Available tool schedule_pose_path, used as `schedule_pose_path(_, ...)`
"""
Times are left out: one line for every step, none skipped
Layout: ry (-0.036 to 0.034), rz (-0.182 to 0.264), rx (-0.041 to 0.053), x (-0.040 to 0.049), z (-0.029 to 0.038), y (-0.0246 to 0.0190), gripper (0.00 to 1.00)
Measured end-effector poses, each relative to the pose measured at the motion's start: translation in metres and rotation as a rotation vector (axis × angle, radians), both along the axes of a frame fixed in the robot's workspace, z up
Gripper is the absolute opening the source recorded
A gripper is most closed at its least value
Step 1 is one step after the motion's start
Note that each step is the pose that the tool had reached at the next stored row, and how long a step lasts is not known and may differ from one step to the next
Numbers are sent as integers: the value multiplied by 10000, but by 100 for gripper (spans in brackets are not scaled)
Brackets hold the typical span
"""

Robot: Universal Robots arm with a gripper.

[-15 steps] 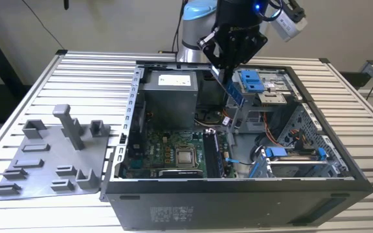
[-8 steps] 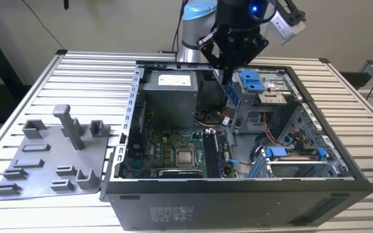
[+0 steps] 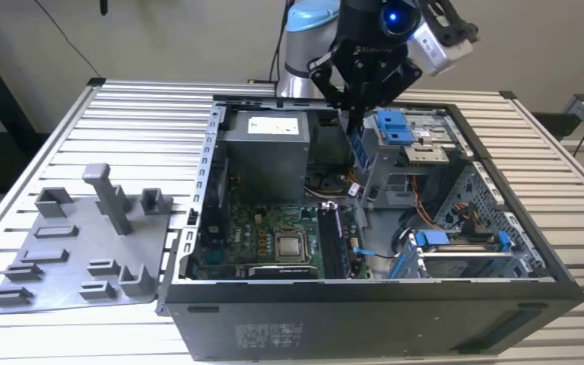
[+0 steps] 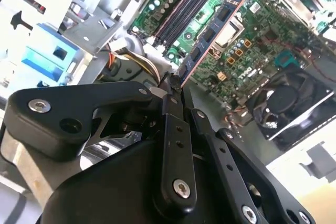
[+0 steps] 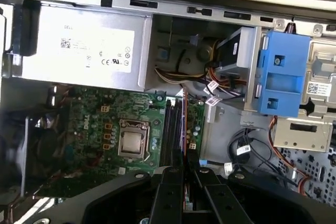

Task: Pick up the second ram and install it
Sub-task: 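Insert the second ram into the second slot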

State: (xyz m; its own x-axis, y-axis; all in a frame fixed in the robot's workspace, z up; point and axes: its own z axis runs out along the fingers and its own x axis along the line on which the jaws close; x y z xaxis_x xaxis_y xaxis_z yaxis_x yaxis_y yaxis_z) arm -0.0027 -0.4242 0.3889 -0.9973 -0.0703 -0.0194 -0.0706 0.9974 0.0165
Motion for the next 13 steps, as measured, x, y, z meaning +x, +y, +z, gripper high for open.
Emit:
schedule_pose_path(0, -153, 1, 0, -3, 0, 14)
schedule_pose_path(0, -307, 1, 0, -5, 0, 14)
schedule_pose_path(0, -458, 0, 0, -7, 0, 14)
schedule_pose_path(0, -601, 0, 0, -9, 0, 14)
schedule_pose_path(0, -747, 0, 0, -11, 0, 14)
schedule_pose_path(0, -896, 0, 0, -13, 0, 14)
schedule_pose_path(0, -1025, 0, 0, -14, 0, 14)
schedule_pose_path(0, -1156, 0, 0, -15, 0, 14)
schedule_pose_path(0, -1249, 0, 0, -15, 0, 14)
schedule_pose_path(0, -1304, 0, 0, -15, 0, 14)
schedule_pose_path(0, -1322, 0, 0, -16, 0, 14)
schedule_pose_path(0, -1323, 0, 0, -16, 0, 14)
schedule_pose_path(-1, -1324, 0, 0, -16, 0, 14)
